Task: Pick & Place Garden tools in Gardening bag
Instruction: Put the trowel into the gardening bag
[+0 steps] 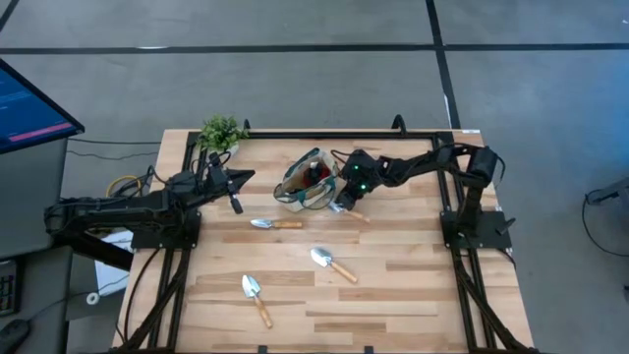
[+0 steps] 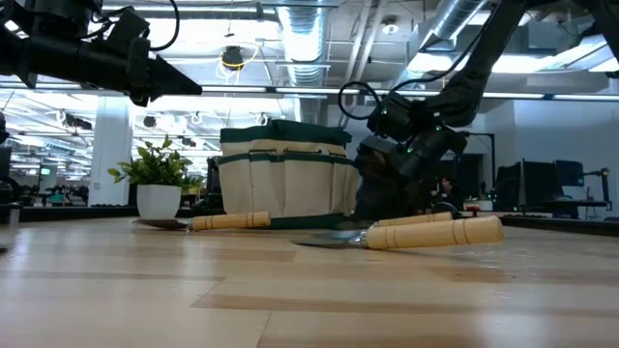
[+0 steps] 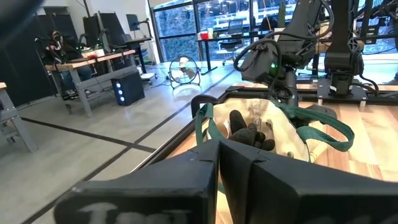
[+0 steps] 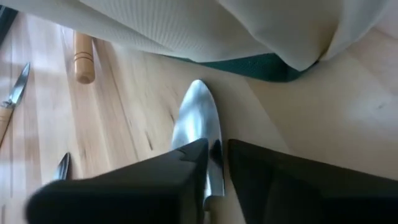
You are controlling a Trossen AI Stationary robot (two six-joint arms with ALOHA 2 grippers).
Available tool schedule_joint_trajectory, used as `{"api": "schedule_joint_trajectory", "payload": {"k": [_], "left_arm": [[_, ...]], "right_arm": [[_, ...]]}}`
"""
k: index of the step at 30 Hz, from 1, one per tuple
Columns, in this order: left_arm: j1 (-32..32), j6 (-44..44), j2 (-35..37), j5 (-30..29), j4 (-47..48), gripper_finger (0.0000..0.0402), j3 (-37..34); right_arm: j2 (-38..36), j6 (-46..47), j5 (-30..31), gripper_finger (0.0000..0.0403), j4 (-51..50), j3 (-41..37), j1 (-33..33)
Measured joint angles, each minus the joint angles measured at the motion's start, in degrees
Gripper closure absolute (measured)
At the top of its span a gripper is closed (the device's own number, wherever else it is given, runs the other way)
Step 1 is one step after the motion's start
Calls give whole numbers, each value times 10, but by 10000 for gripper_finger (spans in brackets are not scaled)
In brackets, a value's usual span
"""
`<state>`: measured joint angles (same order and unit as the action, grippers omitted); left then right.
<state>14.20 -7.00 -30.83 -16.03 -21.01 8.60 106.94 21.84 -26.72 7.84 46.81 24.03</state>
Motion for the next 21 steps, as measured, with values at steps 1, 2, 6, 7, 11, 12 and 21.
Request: {"api": "schedule_joint_trajectory", "payload": {"k": [1,2,6,7,11,12,21], "left_arm": [[0,0,0,0,0,400,0],[0,0,0,0,0,400,0],[0,0,0,0,0,400,0],[0,0,0,0,0,400,0],[0,0,0,0,0,400,0],[0,0,0,0,0,400,0],[0,0,0,0,0,400,0]], "right_arm": [[0,-1,0,371,0,0,0],[0,-1,-3,385,0,0,0],[-1,3,-6,393,0,0,0],[-1,3,-6,395,-1,0,-1],[-8,3,-3,400,-6,0,-8],[-12,-1,-1,401,-9,0,-10],[-103,-59,82,403,-167,-2,-28]]}}
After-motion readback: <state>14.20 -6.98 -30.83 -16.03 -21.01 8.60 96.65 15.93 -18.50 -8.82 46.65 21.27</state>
